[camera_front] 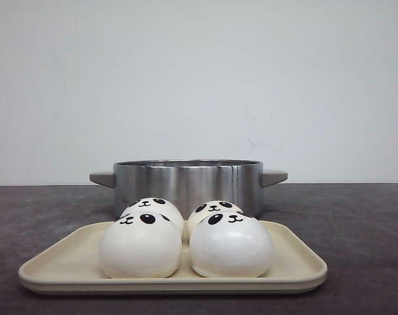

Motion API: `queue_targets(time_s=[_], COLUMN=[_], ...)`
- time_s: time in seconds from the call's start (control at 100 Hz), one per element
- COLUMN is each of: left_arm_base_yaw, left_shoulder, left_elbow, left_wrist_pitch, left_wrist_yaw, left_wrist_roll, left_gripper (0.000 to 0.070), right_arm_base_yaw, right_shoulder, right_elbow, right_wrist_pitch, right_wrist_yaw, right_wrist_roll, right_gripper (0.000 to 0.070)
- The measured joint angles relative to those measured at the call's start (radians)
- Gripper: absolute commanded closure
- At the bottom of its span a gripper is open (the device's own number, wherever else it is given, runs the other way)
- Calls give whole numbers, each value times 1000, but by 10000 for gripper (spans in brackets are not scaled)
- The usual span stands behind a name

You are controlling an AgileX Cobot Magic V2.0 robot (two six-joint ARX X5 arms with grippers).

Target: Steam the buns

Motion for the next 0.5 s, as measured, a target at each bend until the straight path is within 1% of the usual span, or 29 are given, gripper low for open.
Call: queue_targets(time_s=[0.06,0.15,0.24,0.34,0.4,0.43,0.45,0.48,0.5], left_arm_base_yaw=[0,0,0,0,0,0,0,0,0], left_shoulder=[9,45,124,256,335,370,391,419,434], left_elbow=[53,166,301,464,560,606,632,671,692], left_wrist_pitch=[-7,-11,-60,-153,-195,-210,-216,-217,-215], left_wrist_yaw=[45,66,68,69,70,70,71,71,71], left_wrist_roll=[-14,-7,26,97,141,158,167,176,180], left_gripper=[696,696,696,697,688,642,587,474,385], right_arm_base_yaw=[0,0,0,0,0,0,0,0,0], right_shoulder=[12,53,140,254,315,339,354,372,382], right_elbow=[60,194,354,534,632,675,701,736,756], right_wrist_pitch=[-26,-85,-172,-274,-304,-304,-301,-296,-292], right_wrist_yaw=[-21,-32,-42,-42,-42,-45,-47,-51,-56], right_wrist_roll=[31,24,-35,-131,-180,-195,-203,-211,-216], right_gripper=[696,696,696,696,691,669,627,523,432])
